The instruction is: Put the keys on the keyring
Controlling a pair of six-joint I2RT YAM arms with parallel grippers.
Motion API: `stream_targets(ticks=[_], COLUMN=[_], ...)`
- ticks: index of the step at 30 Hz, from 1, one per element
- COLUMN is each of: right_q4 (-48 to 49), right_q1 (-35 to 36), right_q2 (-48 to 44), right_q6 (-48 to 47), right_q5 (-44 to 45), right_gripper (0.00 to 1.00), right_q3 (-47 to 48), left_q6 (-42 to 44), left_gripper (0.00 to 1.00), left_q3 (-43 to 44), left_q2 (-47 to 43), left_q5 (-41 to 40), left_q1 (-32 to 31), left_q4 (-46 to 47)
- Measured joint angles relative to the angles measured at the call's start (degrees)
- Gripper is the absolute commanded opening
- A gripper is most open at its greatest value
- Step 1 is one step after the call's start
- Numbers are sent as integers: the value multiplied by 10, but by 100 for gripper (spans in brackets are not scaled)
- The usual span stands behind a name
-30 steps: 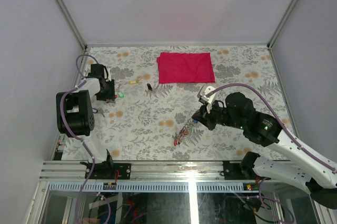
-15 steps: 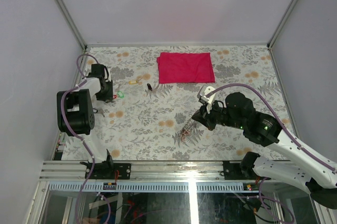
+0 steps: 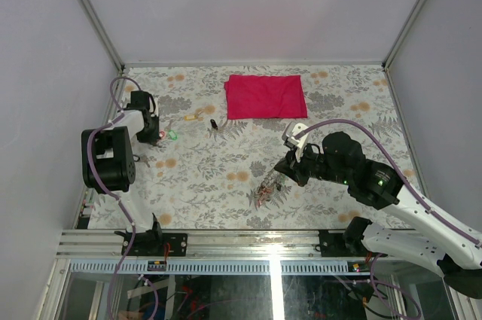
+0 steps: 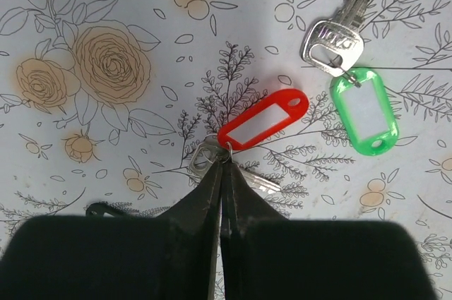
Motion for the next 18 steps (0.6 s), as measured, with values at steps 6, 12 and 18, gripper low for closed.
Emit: stream_targets(ticks=[6,12,18], right_q4=[0,1,33], right_q1=[0,0,0], right_q2=[-1,-16,-63], right_q6=[0,-4,-49], right_q5=[3,21,27], right_gripper=[1,0,0], right_q3=[0,0,-38], left_q6=[-1,-7,-12], left_gripper=[0,0,0], left_q3=[2,-6,-27], left_q2=[-4,-77,-193], left_q5=[1,57,188], left_q1=[-21,-87,-138], left_q4=[-15,-30,-35])
